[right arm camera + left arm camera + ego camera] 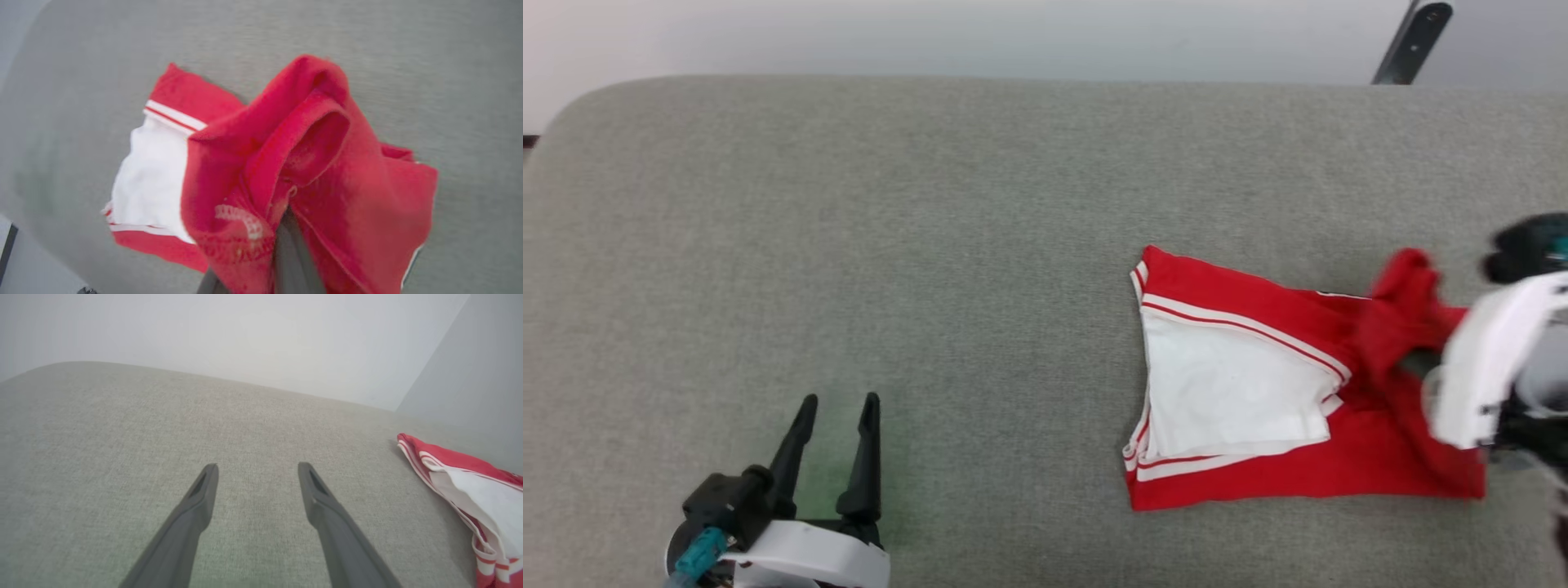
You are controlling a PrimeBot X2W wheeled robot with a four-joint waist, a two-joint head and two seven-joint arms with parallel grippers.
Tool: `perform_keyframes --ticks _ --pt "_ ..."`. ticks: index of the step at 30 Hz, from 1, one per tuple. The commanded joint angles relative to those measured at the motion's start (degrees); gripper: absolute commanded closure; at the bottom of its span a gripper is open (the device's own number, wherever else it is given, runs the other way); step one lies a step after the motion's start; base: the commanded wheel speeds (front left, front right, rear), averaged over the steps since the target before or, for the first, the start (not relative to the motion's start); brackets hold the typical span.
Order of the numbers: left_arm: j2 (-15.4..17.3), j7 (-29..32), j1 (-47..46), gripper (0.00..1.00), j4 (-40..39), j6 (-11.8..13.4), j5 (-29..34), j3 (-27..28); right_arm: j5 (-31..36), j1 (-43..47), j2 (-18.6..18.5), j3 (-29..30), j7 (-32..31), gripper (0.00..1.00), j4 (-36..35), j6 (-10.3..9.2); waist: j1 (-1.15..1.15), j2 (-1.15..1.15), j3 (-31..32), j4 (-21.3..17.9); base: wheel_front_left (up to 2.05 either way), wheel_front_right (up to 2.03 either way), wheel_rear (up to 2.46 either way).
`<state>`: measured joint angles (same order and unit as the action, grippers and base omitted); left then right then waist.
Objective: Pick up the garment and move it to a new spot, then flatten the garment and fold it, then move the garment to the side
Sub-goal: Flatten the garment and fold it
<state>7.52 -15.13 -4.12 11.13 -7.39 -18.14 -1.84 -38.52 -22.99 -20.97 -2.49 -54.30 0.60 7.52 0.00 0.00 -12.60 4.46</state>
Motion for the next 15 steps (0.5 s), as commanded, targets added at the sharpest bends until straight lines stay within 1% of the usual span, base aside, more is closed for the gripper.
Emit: perform_keyframes --ticks 1,5,9,15 --pt "-0.2 0.0 0.1 0.00 0.1 -0.1 -0.3 -0.1 -0.6 -1.0 0.9 -1.9 -0.4 1.00 -1.2 -0.07 0.00 0.00 0.1 1.4 0.00 0.00 0.00" --pt "-0.8 0.0 -0.8 0.00 0.5 -0.1 -0.8 -0.9 0.1 -3.4 3.1 -8.2 -0.5 1.00 -2.7 -0.07 0.00 0.00 -0.7 3.1 0.00 0.00 0.00" --pt "-1.0 0.0 -1.8 0.00 0.9 -0.1 -1.3 -1.5 1.8 -6.2 4.8 -13.6 0.6 1.00 -0.8 -0.07 0.00 0.00 -1.5 4.6 0.00 0.00 0.00" --pt "-1.3 0.0 -2.7 0.00 1.5 -0.2 -1.8 -2.2 2.6 -9.3 5.2 -17.5 4.7 1.00 4.5 -0.07 0.00 0.00 -2.3 5.8 0.00 0.00 0.00"
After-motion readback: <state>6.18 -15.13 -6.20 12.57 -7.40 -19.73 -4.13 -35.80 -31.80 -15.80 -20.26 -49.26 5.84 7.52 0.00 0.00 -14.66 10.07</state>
